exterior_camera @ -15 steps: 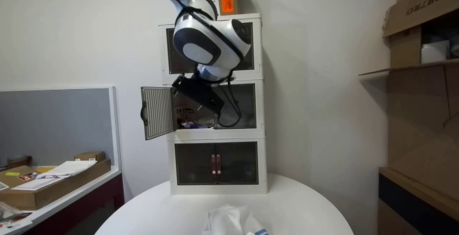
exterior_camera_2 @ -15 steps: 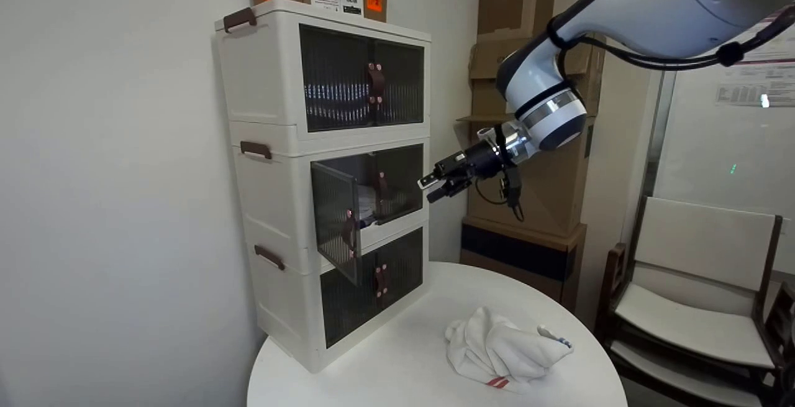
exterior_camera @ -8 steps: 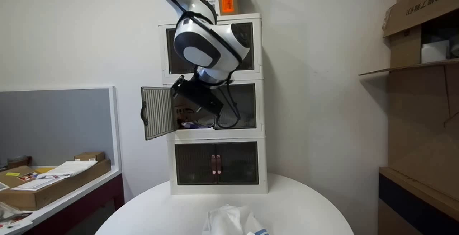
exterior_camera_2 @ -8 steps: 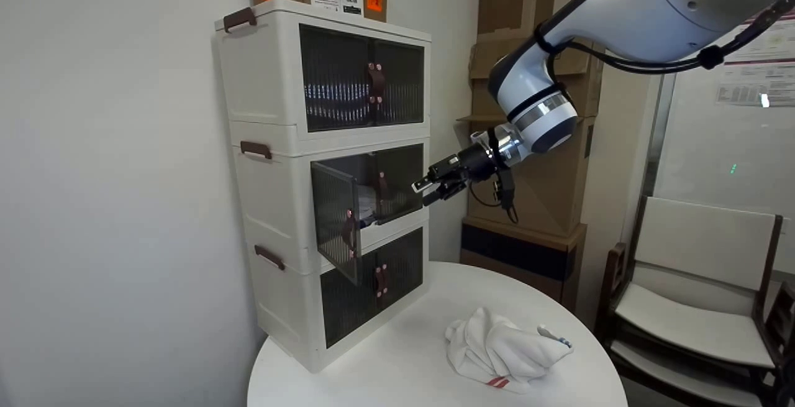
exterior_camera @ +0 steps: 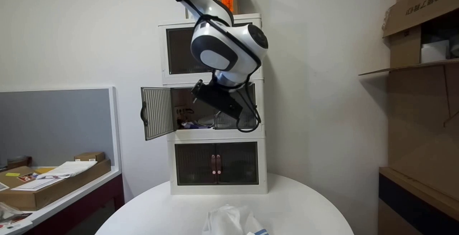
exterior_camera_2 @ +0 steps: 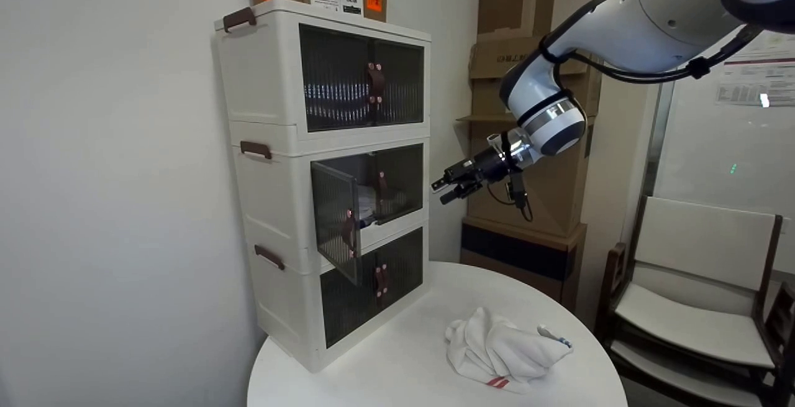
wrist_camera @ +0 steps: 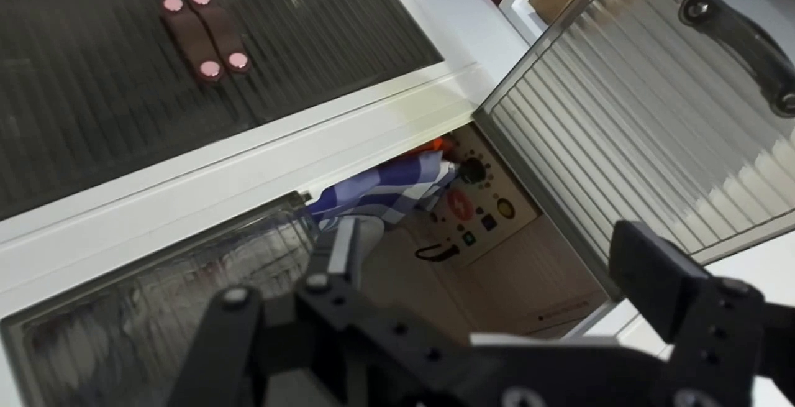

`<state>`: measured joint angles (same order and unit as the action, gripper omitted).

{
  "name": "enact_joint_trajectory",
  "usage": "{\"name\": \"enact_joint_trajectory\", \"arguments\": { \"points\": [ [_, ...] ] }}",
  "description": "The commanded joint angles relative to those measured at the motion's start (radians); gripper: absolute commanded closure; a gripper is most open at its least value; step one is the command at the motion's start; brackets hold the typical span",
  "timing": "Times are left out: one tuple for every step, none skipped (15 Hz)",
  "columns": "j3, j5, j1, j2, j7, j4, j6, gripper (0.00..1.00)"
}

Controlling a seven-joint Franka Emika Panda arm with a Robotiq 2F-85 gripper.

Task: Open the right door on the second cabinet

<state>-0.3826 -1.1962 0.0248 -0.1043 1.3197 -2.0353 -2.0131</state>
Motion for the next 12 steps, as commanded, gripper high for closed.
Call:
{"name": "enact_joint_trajectory", "arguments": {
  "points": [
    [0.093, -0.046, -0.127, -0.115, -0.017, 0.138, 0.091, 0.00],
    [0.113, -0.053, -0.150, -0.143, -0.023, 0.172, 0.122, 0.00],
    [0.130, -0.053, -0.169, -0.169, -0.029, 0.203, 0.150, 0.00],
    [0.147, -0.056, -0.185, -0.197, -0.039, 0.237, 0.181, 0.00],
    [0.162, -0.054, -0.198, -0.224, -0.038, 0.269, 0.202, 0.00],
    [0.174, -0.047, -0.208, -0.249, -0.037, 0.300, 0.215, 0.00],
    [0.186, -0.040, -0.216, -0.272, -0.032, 0.330, 0.224, 0.00],
    [0.197, -0.033, -0.222, -0.294, -0.022, 0.359, 0.228, 0.00],
    [0.206, -0.030, -0.229, -0.309, -0.018, 0.380, 0.231, 0.00],
    [0.212, -0.030, -0.234, -0.319, -0.002, 0.394, 0.220, 0.00],
    [0.220, -0.036, -0.238, -0.329, 0.013, 0.406, 0.209, 0.00],
    [0.227, -0.044, -0.239, -0.338, 0.033, 0.416, 0.191, 0.00]
  ]
}}
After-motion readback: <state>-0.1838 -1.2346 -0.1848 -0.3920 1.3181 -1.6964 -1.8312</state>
